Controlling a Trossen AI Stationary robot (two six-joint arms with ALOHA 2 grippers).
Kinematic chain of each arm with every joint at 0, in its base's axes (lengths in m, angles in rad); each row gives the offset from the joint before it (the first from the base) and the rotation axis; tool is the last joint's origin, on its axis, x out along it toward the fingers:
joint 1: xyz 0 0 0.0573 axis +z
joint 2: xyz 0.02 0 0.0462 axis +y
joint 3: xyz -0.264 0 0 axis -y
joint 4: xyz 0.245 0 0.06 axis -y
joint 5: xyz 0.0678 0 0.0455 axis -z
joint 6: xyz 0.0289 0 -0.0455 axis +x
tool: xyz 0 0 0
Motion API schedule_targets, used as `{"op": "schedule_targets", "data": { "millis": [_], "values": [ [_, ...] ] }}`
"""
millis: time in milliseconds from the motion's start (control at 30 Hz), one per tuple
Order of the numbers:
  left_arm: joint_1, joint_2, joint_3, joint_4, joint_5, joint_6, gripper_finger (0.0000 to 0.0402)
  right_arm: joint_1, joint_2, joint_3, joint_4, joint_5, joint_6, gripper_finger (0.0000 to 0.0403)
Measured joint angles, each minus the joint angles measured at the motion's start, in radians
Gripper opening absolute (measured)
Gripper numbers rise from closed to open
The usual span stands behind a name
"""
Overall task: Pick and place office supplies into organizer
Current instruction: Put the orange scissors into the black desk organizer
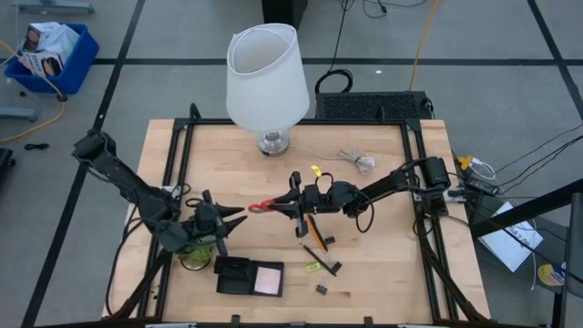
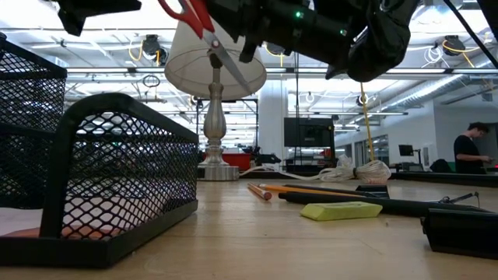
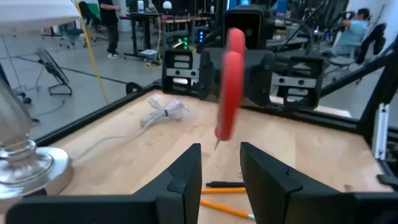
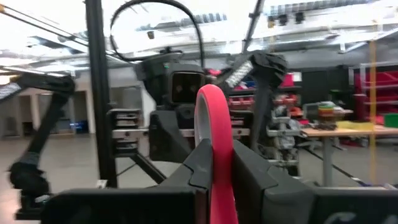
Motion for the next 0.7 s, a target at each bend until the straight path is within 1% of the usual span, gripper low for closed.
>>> {"op": "schedule_targets", "data": {
  "millis": [67, 133, 200, 333, 467, 600, 700],
  "values": [
    [0.009, 0.013, 0.0, 0.003, 0.028, -0.002, 0.0115, 0.0, 0.0, -0.004, -0.001, 0.004, -0.012, 0.0027],
    [0.024, 0.032, 0.0, 0.031, 0.045, -0.016, 0.0126, 0.001, 0.0, -0.004, 0.0, 0.002, -0.018, 0.0027],
    [0.041, 0.055, 0.0, 0.028, 0.045, -0.036, 0.0148, 0.001, 0.0, -0.004, 0.0, 0.002, -0.016, 0.0027],
    [0.052, 0.063, 0.0, 0.041, 0.045, -0.047, 0.0213, 0.002, 0.0, -0.005, -0.005, 0.002, -0.005, 0.0032],
    [0.051, 0.06, 0.0, 0.064, 0.067, -0.024, 0.0265, 0.002, 0.0, -0.005, -0.008, 0.001, -0.005, 0.0027],
    [0.045, 0.062, 0.0, 0.102, 0.096, 0.005, 0.0296, 0.002, 0.0, -0.005, -0.01, 0.0, -0.005, 0.0027],
    [0.047, 0.062, 0.0, 0.101, 0.072, 0.01, 0.0308, 0.002, 0.0, -0.005, -0.016, -0.007, 0.002, 0.0027]
  ]
}}
